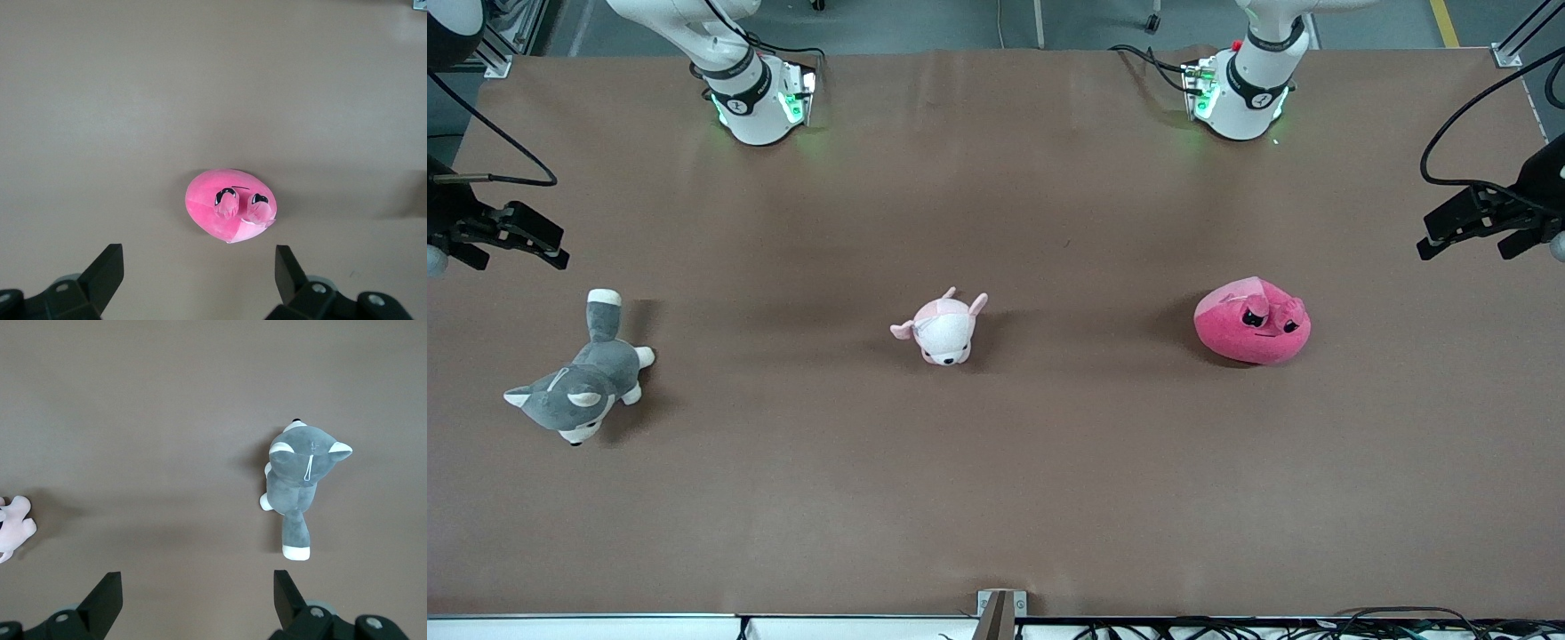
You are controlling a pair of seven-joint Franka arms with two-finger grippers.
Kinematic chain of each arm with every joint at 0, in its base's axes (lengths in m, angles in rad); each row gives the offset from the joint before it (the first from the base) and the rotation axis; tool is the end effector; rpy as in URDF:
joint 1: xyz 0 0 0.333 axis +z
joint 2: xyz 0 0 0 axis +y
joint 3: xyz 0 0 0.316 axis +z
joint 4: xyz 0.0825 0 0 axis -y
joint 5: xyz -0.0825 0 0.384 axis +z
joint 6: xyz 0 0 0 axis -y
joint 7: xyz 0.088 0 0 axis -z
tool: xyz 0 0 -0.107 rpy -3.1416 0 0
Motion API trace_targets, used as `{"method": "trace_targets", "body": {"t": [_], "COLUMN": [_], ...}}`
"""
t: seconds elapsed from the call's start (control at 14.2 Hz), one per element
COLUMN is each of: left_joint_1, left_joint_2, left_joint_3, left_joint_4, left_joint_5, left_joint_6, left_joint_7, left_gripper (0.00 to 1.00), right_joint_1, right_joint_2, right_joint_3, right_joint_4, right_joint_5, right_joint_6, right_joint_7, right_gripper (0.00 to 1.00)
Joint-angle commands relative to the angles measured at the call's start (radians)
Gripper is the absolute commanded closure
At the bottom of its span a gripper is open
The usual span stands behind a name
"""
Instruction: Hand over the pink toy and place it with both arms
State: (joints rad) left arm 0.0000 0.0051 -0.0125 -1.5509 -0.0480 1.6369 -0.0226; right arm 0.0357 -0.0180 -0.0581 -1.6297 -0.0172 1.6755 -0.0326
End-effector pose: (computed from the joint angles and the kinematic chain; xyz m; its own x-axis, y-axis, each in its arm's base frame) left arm 0.5631 -0.0119 0.6373 0.9967 0.0133 0.0796 0.0093 -0.9987 0.0499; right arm 0.5583 -0.0145 0.6160 0.9979 0.0120 0.0632 0.0108 -0.9998 0.0182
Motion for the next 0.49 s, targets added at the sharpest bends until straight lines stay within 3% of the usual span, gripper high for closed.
{"method": "trace_targets", "body": {"t": [0.0, 0.42], "left_joint_1": [0.011, 0.011], "left_joint_2": [0.004, 0.009], "left_joint_3": [0.000, 0.003], "left_joint_4": [0.009, 0.014], "left_joint_5": [0.010, 0.010], "left_joint_6": [-0.015, -0.014], "left_joint_7": [0.018, 0.016], "left_gripper": [0.00, 0.00], "right_joint_1": [0.019, 0.018], "right_joint_2": [-0.030, -0.030], "right_joint_3": [0.000, -0.002], "right_joint_4": [-0.030, -0.032], "right_joint_5": [-0.021, -0.021], "right_joint_6": [0.006, 0.009], "right_joint_7": [0.005, 0.005], "right_gripper": [0.00, 0.00]}}
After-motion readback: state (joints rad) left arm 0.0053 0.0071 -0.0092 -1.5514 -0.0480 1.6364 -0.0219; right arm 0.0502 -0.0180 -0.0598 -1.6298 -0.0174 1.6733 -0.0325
